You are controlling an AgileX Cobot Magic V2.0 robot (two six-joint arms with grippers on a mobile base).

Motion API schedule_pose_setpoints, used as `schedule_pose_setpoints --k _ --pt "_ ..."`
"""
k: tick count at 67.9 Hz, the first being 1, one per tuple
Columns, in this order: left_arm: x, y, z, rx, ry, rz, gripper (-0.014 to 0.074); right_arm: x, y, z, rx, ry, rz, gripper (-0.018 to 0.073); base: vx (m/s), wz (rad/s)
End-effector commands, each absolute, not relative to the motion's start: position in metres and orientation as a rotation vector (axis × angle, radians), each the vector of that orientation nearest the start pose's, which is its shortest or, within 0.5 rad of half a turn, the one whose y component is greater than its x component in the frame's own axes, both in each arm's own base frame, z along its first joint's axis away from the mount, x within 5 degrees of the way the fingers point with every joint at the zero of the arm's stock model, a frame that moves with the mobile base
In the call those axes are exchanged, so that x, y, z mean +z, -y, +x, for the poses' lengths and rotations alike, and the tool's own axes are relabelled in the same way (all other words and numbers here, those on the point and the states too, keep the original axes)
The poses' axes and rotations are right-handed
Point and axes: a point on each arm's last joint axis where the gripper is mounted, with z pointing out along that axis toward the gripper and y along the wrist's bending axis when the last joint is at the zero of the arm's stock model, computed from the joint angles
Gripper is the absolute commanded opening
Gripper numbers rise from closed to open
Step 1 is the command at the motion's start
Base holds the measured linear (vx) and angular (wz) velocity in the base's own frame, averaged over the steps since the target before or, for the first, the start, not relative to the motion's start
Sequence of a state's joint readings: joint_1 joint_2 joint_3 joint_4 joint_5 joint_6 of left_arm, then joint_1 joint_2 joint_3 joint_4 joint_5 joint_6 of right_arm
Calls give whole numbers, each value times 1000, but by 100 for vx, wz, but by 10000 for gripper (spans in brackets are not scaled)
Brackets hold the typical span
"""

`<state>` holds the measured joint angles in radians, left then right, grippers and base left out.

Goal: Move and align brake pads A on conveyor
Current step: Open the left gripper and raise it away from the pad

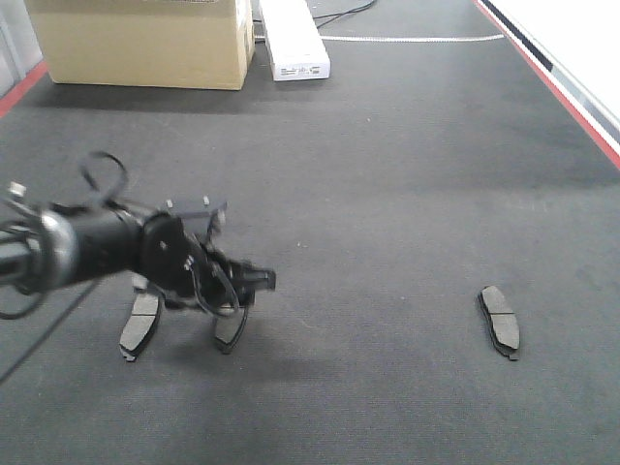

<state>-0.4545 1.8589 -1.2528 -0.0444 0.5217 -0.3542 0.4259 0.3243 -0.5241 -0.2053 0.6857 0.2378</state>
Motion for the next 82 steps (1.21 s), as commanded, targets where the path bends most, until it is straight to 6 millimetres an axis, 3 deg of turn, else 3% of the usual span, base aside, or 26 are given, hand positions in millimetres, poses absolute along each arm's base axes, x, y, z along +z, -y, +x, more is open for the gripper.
schedule_pose_setpoints --k 1,24,37,49,65,82 --pt "260 172 344 -394 -2461 111 461 323 -16 64 207 -1835 -260 -4 0 0" --pt "356 140 284 -367 -2301 225 461 323 -16 64 207 -1835 -260 -4 0 0" --pt "389 115 236 -400 -2105 221 461 323 -16 64 207 -1835 -260 -4 0 0" --pt "387 89 184 -446 -1963 206 461 323 -16 64 207 -1835 -260 -4 0 0" --pt "362 53 110 -448 -1843 223 461 323 -16 64 207 -1835 -260 -4 0 0" --pt "326 28 63 -446 -1805 219 461 323 -16 64 207 -1835 -260 -4 0 0"
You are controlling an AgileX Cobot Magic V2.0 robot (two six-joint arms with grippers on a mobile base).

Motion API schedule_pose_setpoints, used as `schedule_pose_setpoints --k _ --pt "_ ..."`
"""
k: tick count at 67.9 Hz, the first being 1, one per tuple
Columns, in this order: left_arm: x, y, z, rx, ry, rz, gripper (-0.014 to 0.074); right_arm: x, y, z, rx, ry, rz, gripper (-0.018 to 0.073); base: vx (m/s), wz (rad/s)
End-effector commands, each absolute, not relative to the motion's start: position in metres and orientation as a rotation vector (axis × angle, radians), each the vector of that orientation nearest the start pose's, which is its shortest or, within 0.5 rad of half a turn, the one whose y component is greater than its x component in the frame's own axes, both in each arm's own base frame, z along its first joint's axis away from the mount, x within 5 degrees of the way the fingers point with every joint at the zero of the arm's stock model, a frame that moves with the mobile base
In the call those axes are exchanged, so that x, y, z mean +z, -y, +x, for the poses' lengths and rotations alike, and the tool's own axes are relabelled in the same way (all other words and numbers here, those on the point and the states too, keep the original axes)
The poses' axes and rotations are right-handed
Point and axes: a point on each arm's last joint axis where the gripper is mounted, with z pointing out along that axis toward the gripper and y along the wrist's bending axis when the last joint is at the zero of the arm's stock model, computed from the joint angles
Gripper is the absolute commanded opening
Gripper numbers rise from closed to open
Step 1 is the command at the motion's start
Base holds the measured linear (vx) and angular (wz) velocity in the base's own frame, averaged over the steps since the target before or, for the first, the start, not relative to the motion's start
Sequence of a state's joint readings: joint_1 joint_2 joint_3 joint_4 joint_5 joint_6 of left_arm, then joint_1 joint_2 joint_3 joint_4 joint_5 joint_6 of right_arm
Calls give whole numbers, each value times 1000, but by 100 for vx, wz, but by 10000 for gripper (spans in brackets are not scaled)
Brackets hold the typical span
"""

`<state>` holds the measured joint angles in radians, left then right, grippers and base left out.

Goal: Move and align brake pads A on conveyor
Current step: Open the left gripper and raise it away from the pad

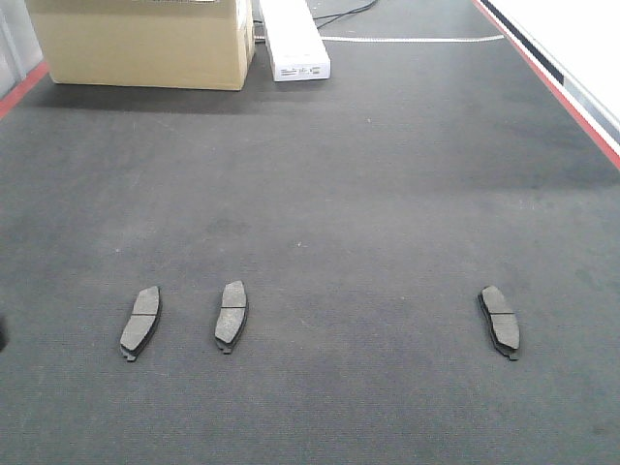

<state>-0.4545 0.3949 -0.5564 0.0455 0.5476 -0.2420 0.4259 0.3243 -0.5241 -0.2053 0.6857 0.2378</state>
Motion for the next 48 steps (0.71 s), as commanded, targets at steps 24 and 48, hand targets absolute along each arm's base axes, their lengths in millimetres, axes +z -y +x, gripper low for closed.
schedule_pose_setpoints --k 24,48 --pt "306 15 37 -428 -1791 235 461 323 -16 64 207 -1835 -260 -4 0 0" --pt "305 15 37 -428 -1791 235 461 325 -17 64 214 -1818 -258 -4 0 0"
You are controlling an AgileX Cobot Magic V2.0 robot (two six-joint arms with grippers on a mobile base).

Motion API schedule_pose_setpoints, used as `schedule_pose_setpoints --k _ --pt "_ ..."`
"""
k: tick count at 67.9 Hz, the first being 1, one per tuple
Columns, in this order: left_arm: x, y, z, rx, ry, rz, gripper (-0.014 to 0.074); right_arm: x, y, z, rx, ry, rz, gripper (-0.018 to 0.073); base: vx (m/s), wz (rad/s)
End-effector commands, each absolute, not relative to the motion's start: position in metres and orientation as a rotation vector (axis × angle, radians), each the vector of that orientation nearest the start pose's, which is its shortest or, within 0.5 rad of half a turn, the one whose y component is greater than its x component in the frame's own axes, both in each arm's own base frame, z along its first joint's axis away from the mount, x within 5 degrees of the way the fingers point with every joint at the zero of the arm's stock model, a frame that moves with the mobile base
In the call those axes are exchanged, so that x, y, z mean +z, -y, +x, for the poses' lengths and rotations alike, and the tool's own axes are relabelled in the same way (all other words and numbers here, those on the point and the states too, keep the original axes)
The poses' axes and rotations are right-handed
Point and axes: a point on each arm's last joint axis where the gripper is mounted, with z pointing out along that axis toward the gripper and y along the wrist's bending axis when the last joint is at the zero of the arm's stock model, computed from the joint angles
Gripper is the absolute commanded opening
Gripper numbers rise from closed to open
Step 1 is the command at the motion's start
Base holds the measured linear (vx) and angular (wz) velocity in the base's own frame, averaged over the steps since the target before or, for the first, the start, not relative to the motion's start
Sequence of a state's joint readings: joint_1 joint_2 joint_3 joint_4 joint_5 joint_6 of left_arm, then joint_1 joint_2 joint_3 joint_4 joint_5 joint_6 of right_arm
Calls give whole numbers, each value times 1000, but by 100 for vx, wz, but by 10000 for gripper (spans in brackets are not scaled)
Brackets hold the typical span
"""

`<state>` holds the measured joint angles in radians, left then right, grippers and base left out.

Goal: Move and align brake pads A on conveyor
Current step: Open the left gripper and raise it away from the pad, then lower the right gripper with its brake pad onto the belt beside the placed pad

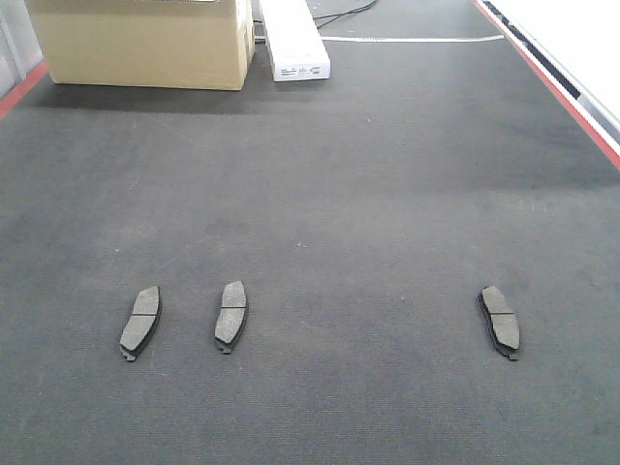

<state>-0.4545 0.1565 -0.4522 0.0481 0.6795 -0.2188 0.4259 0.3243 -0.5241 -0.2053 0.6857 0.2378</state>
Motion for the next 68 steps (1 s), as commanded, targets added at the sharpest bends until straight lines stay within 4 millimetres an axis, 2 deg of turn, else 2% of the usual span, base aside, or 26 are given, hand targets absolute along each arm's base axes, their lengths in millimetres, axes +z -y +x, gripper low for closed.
schedule_pose_setpoints --k 1,10,19,26,34,43,52,55,68 --pt "305 15 37 -428 -1791 235 461 325 -17 64 216 -1817 -257 -4 0 0" --pt "305 15 37 -428 -1791 235 461 326 -18 68 214 -1827 -261 -3 0 0" --pt "305 15 37 -428 -1791 235 461 335 -29 89 229 -1900 -265 0 0 0" --pt "305 15 37 -428 -1791 235 461 344 -44 119 233 -1968 -274 2 0 0" --pt "305 15 37 -428 -1792 235 461 345 -63 160 237 -2070 -282 5 0 0" --pt "305 15 37 -429 -1792 234 461 337 -88 208 267 -2196 -267 6 0 0" --pt "305 15 37 -429 -1792 234 461 316 -111 254 280 -2323 -252 10 0 0" --pt "305 15 37 -429 -1792 234 461 302 -119 271 269 -2383 -253 11 0 0" --pt "305 15 37 -429 -1792 234 461 253 -141 321 199 -2577 -275 19 0 0"
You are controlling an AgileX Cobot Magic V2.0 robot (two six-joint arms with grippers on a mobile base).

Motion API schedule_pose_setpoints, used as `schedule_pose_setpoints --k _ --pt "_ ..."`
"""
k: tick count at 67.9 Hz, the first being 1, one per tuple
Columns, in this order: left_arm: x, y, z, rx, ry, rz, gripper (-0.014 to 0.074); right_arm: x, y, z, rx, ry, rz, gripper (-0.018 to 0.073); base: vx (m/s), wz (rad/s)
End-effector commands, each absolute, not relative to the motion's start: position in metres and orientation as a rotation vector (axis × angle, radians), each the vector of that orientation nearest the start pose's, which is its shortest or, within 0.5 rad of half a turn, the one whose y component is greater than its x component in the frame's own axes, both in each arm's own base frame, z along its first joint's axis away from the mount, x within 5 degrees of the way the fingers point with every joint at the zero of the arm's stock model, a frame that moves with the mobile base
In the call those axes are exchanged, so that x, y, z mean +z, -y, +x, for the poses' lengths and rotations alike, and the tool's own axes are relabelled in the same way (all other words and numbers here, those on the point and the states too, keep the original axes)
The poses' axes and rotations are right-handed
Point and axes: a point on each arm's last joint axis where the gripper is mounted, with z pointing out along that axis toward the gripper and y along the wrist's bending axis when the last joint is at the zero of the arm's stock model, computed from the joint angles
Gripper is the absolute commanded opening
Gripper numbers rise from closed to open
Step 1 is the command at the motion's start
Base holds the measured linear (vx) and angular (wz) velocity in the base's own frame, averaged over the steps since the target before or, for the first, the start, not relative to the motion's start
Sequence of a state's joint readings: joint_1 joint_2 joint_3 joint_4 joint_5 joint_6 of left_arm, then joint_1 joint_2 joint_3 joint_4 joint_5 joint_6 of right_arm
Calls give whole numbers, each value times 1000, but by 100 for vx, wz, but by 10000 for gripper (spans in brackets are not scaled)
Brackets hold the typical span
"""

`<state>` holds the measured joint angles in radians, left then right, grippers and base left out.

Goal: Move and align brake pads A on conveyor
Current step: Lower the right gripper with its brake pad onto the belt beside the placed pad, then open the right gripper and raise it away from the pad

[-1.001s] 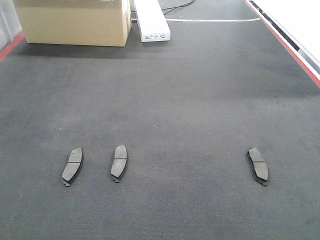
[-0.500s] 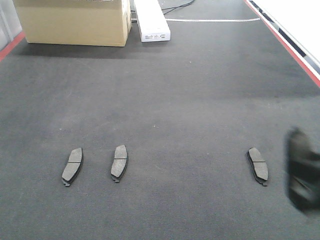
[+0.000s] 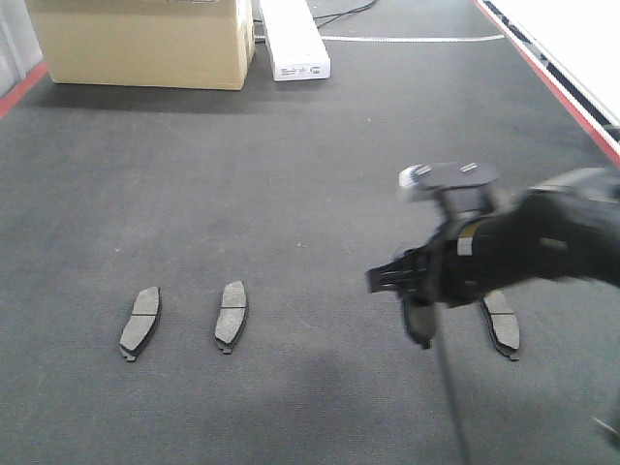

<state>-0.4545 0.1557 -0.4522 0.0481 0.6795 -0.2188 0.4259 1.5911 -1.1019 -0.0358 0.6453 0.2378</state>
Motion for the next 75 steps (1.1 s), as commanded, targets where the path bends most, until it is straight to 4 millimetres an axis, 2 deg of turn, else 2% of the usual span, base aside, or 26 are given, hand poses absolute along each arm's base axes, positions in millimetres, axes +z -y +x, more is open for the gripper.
schedule_pose_setpoints --k 1,10,16,23,28,43,49,61,68,75 --pt "305 15 37 -429 -1792 234 461 251 -142 325 196 -2584 -276 20 0 0" --pt "305 15 37 -429 -1792 234 461 221 -154 350 158 -2681 -286 38 0 0" --pt "305 15 37 -429 -1792 234 461 209 -160 364 142 -2720 -289 66 0 0" --pt "305 15 37 -429 -1792 234 461 204 -165 376 132 -2743 -289 126 0 0" --pt "305 15 37 -429 -1792 234 461 202 -167 381 124 -2762 -286 200 0 0" --pt "305 15 37 -429 -1792 234 461 203 -167 383 99 -2775 -294 415 0 0" --pt "305 15 37 -429 -1792 234 461 220 -165 379 108 -2744 -289 441 0 0" --pt "305 15 37 -429 -1792 234 461 278 -156 360 134 -2622 -286 440 0 0" --pt "305 15 37 -429 -1792 234 461 312 -144 339 134 -2527 -290 440 0 0" --pt "305 15 37 -429 -1792 234 461 337 -130 311 129 -2432 -292 440 0 0"
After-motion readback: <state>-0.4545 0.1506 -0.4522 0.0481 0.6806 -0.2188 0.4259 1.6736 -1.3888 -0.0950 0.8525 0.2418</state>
